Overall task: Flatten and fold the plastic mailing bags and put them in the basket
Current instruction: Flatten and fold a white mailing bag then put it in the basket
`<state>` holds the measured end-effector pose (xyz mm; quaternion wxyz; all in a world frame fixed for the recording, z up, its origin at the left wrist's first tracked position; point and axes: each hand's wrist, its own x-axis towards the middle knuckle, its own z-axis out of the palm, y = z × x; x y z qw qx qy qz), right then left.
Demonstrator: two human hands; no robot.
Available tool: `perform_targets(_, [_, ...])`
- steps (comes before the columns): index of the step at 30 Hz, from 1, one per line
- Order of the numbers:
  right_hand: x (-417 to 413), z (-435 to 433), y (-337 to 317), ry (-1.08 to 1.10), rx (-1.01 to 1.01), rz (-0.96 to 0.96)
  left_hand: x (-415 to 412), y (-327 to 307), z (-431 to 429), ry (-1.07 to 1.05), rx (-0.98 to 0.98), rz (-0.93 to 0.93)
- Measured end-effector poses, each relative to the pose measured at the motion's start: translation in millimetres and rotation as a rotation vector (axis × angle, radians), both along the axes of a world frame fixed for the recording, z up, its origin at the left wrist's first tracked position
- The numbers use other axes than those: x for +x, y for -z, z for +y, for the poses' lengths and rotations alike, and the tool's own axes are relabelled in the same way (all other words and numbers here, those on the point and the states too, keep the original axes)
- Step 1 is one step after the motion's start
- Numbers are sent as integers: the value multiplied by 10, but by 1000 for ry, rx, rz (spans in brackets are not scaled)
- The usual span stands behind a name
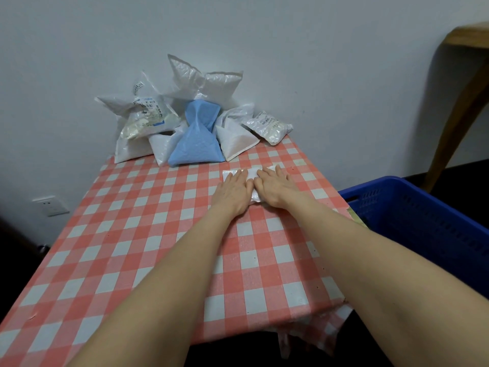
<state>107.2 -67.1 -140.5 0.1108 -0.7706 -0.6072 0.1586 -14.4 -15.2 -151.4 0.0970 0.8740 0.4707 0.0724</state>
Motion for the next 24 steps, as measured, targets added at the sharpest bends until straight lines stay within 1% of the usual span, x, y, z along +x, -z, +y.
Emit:
perform_targets(9, [-7,-13,-1,4,-5,15,9,17,-6,-14,-23,-35])
perform_targets(17, [1,-26,3,0,10,33,-26,4,0,-4,-103,-111])
perform_targets(19, [-11,-21,3,-1,6,45,-38,5,-13,-12,-89,-103])
perform_targets(22, [21,-42,-42,0,-14,158,-31,-5,-46,-26,-66,-77])
perform_targets(23, [61,-55,-69,-1,10,216,-25,-16,-64,-31,-59,-69])
perform_targets(24, [105,-73,-92,37,52,329,-30,-23,-68,-34,-53,-61])
